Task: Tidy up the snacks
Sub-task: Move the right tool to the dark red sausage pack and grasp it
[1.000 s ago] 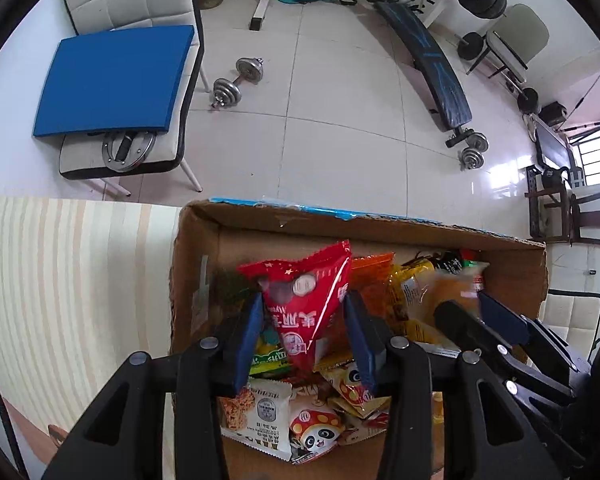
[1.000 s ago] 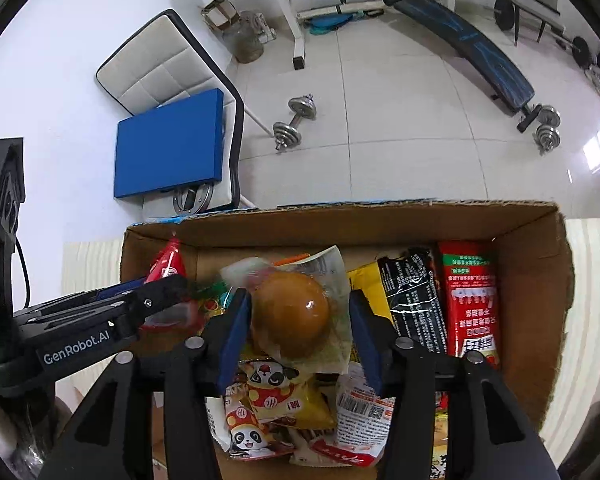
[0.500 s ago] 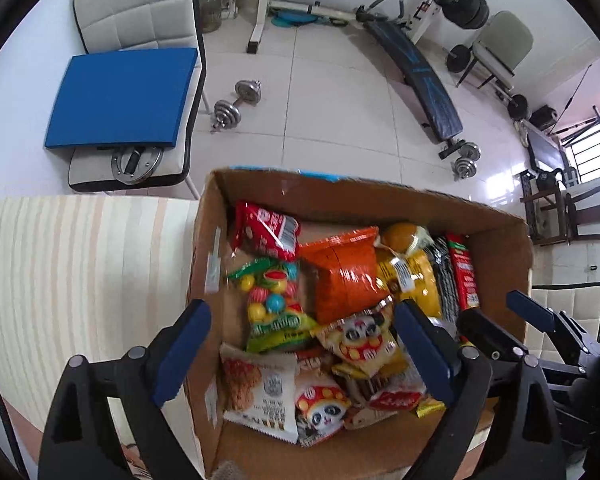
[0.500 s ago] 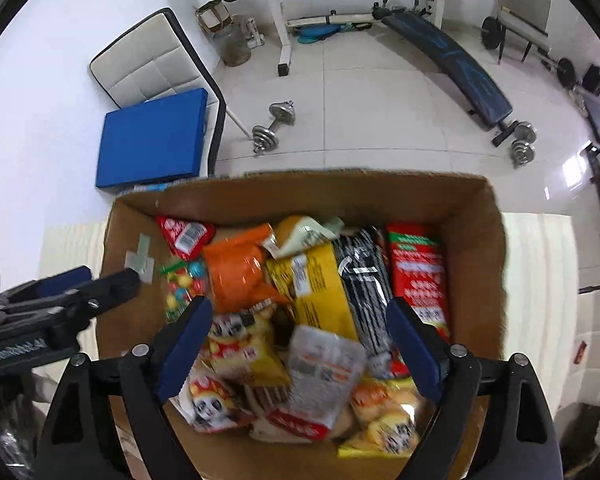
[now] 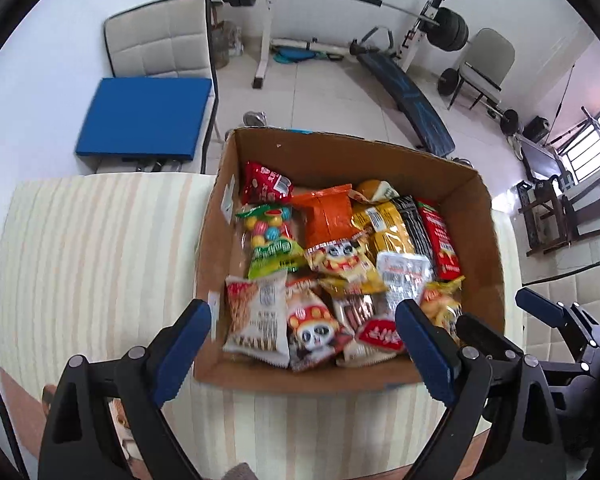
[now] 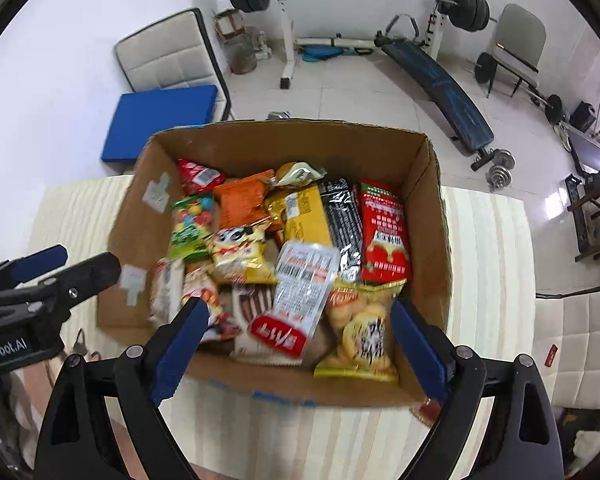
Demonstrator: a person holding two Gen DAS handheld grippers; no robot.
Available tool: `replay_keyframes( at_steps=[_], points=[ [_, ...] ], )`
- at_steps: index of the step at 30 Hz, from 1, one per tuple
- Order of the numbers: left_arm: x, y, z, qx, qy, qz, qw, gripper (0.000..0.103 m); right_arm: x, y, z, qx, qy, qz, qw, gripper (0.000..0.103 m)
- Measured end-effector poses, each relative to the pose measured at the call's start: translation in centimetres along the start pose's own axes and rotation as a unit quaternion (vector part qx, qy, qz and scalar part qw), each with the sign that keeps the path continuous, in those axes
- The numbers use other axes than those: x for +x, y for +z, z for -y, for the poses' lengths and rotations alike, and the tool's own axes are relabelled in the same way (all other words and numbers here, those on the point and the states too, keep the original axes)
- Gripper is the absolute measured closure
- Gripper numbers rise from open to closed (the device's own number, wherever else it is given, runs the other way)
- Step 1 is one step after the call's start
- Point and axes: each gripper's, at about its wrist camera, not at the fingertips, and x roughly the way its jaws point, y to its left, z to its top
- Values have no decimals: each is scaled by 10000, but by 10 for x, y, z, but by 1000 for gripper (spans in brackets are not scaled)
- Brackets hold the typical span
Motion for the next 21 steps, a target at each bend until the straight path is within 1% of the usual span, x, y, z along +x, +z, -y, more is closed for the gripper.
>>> replay_keyframes(
  at_steps=[2, 4, 5, 8, 10, 13, 14, 16, 19, 21],
  points=[
    [-10, -11, 2, -37, -19, 130, 9999, 9, -10, -12, 0, 38, 86, 60, 9999, 8],
    [-20, -22, 5, -112, -13, 243, 9996, 9, -21, -24, 7, 174, 223, 89, 9996, 8],
    [-24, -28, 7, -136, 0, 310, 9994, 8, -24, -30, 12, 257, 225, 101, 9994, 8],
    [-27, -41, 16, -108, 31, 364, 9993, 8, -33, -53, 44, 769, 274, 119, 9966, 8],
    [-24, -51, 25, -53, 50, 361, 9993, 8, -29, -70, 74, 1263, 182, -12, 9918, 8],
    [-11, -61, 39, 12, 42, 231, 9997, 8, -9, -98, 129, 2191, 16, -382, 9749, 8],
    [-5, -64, 44, 35, 29, 157, 9999, 8, 3, -111, 153, 2576, -47, -550, 9647, 8],
    [11, -68, 55, 90, -4, -14, 10000, 8, 23, -128, 183, 3083, -24, -721, 9485, 8],
    [29, -73, 69, 174, -3, -176, 9997, 8, 58, -148, 217, 3612, -16, -1053, 9265, 8],
    [37, -75, 75, 224, 7, -233, 9995, 8, 76, -156, 230, 3797, -31, -1191, 9174, 8]
  ],
)
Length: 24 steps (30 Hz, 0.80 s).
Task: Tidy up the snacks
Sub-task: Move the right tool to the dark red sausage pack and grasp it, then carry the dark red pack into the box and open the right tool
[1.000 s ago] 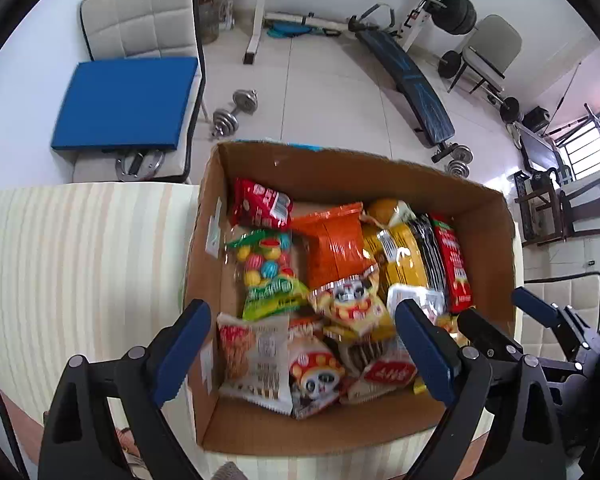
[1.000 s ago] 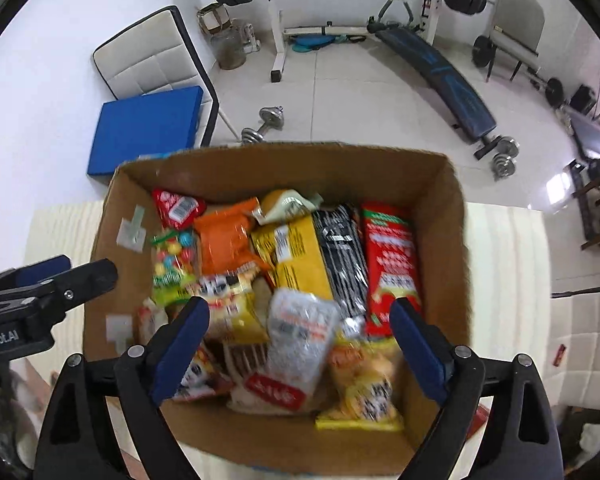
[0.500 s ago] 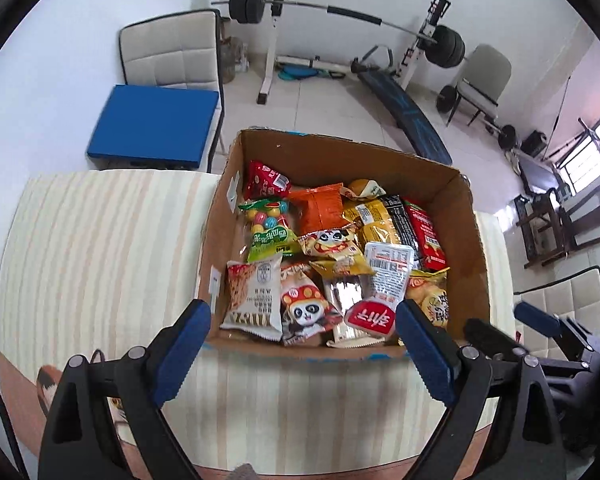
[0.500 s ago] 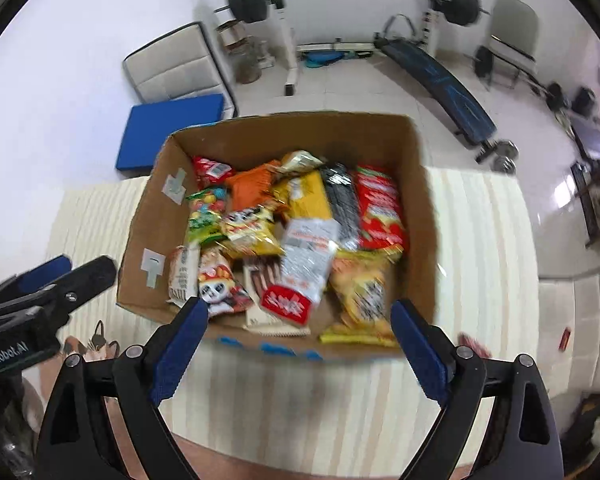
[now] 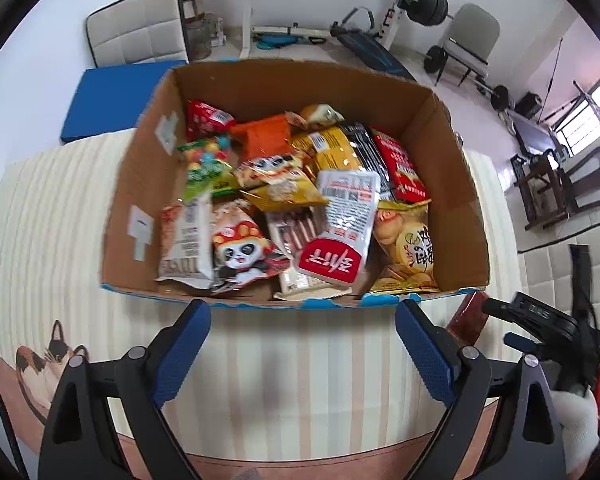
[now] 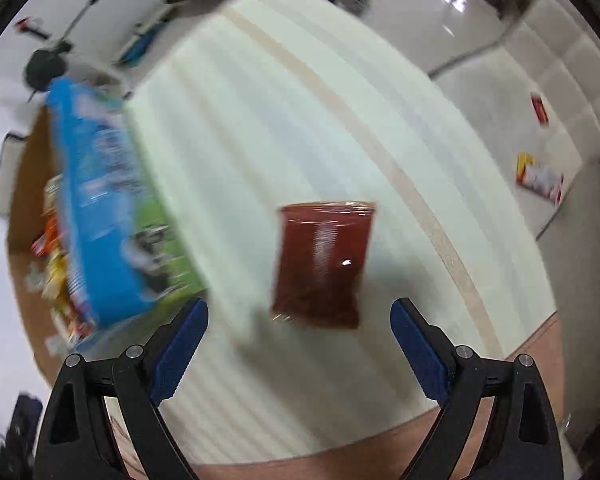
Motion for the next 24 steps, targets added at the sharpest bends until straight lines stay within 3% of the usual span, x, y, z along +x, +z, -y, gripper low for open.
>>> replay_keyframes(
  at_steps=[6, 9, 15, 21, 24],
  points=[
    [16, 3, 11, 167, 128, -19, 9998, 8, 34, 17, 7, 177, -183, -127, 9996, 12],
    [19, 4, 11, 189, 169, -31, 9997, 8, 40, 19, -1, -15, -464, -65, 9989, 24],
    [23, 6, 11, 196, 200, -50, 9996, 8, 45, 15, -24, -720, -1171, 154, 9904, 38],
    [24, 3, 11, 191, 179, -98, 9996, 8, 42, -2, -38, -1421, -1285, 368, 9808, 43],
    [22, -2, 9, 199, 210, -96, 9995, 8, 41, -14, -38, -1532, -1134, 320, 9811, 43]
  ],
)
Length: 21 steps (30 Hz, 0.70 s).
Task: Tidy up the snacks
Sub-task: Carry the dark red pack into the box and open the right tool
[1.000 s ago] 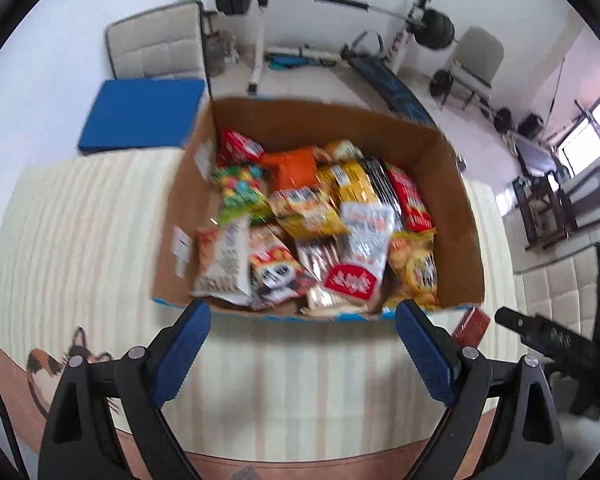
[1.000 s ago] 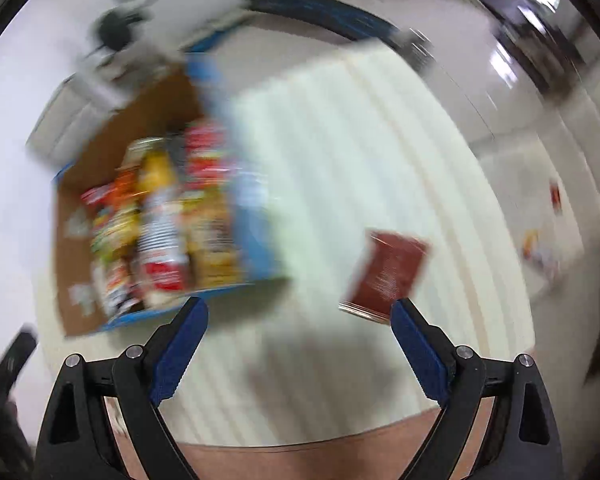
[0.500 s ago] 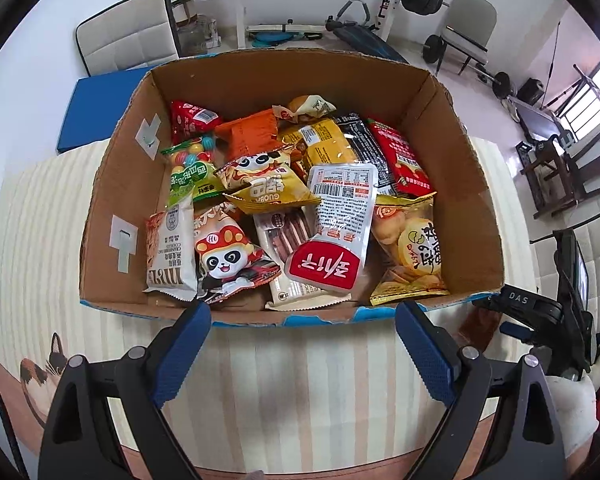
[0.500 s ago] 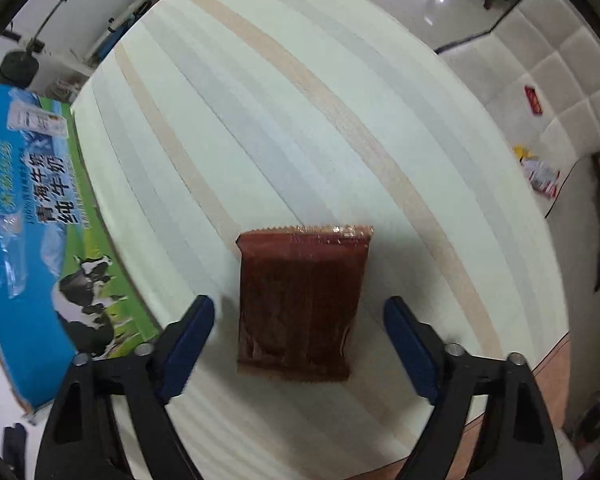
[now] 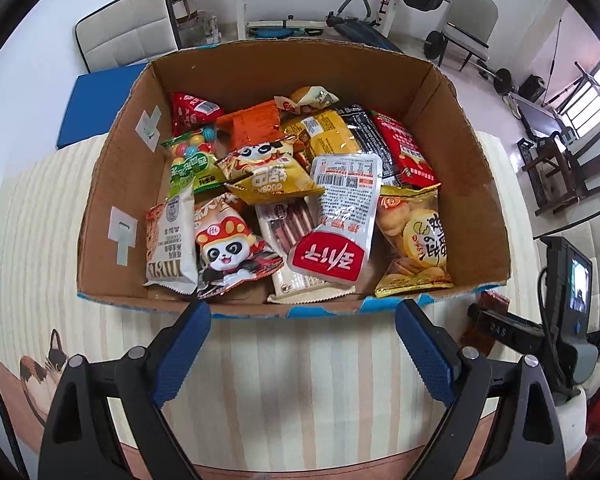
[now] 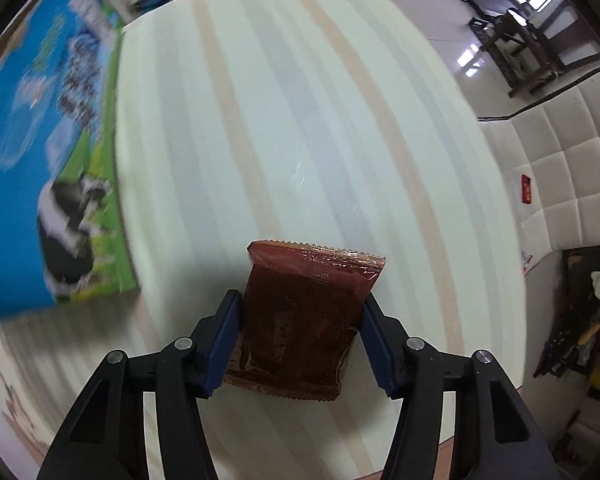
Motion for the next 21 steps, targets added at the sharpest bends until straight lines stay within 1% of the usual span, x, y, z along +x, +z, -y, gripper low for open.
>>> replay_keyframes(
  at_steps=[3, 6, 8, 11, 13, 17, 19, 21],
  points=[
    [-4, -8, -4, 11, -35, 43, 10000, 8, -11, -12, -1, -35, 191, 73, 9998, 43],
    [-10, -17, -9, 2, -98, 18, 10000, 8, -34, -28, -2, -6, 538, 199, 9984, 43],
    [-15, -20, -12, -25, -136, 54, 9999, 1, -57, -37, -4, -4, 782, 357, 9963, 43],
    [-29, -21, -19, -128, -221, 153, 9996, 1, -88, -46, -7, -73, 1075, 583, 9925, 43],
    [-39, -18, -22, -194, -315, 223, 9991, 1, -116, -49, -14, -183, 1285, 766, 9886, 43],
    [-59, -5, -29, -300, -358, 399, 9981, 1, -159, -42, -35, -467, 1562, 1018, 9814, 43],
    [-68, 4, -32, -299, -303, 504, 9978, 1, -180, -34, -53, -672, 1711, 1123, 9765, 43],
    [-70, 12, -34, -253, -258, 559, 9978, 1, -194, -25, -74, -857, 1760, 1193, 9734, 43]
  ],
)
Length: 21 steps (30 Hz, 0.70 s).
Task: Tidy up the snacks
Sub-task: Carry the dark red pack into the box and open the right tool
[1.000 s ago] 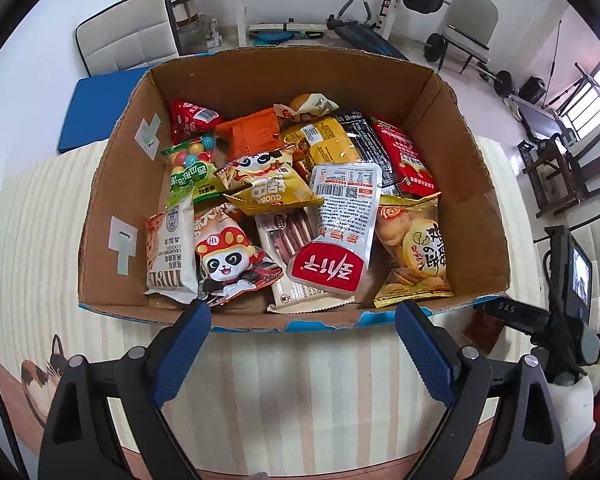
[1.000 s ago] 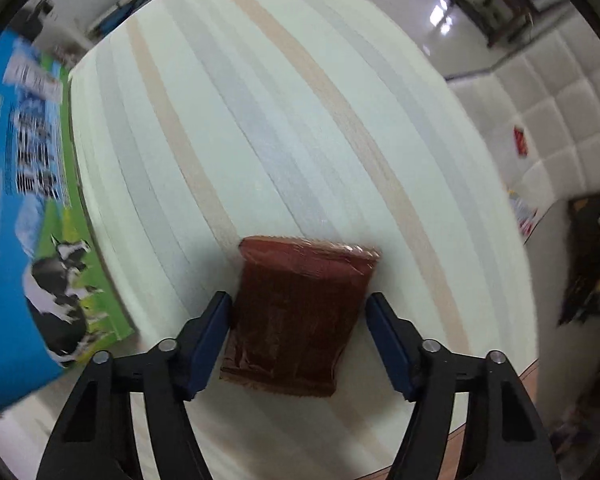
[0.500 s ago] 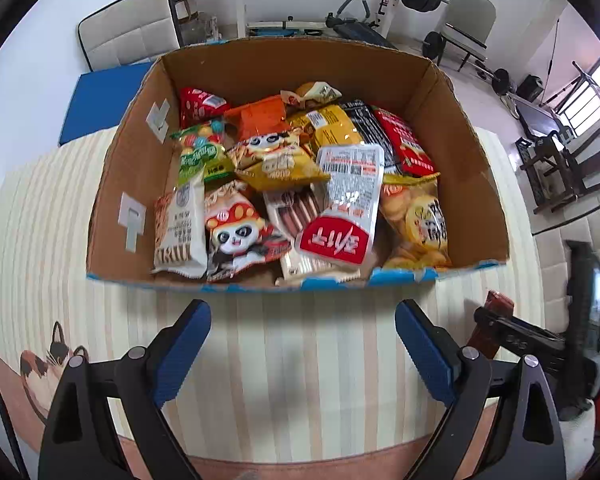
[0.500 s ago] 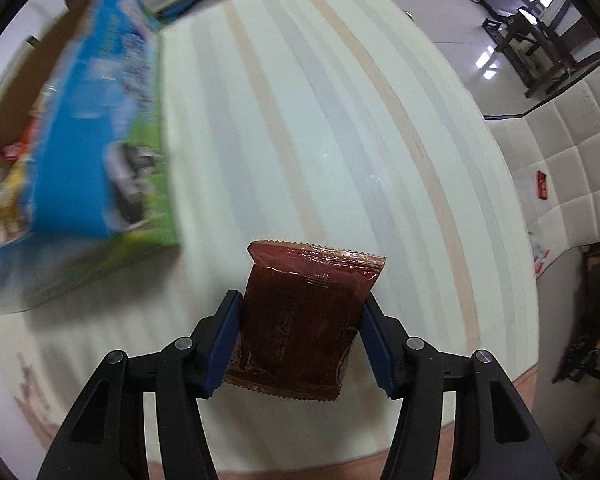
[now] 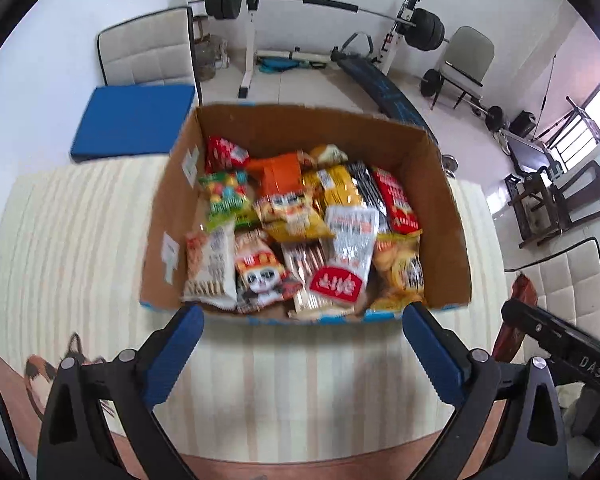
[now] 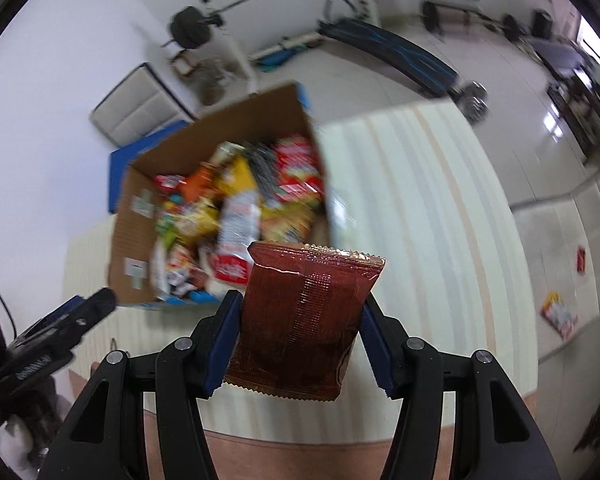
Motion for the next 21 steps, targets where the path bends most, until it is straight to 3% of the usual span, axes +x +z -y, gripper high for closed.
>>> replay_keyframes(
  at_steps=[4, 12, 21],
  points=[
    [7, 16, -7, 98, 132, 15, 9999, 1, 9, 25, -22, -326, 43, -1, 9995, 43],
    [48, 28, -30, 210, 552, -245, 9980, 1, 68, 58, -48, -539, -21, -284, 9981, 43],
    [81, 32, -44, 47, 472, -571, 9972, 1, 125, 65, -53, -623, -233, -753, 9949, 42]
  ],
)
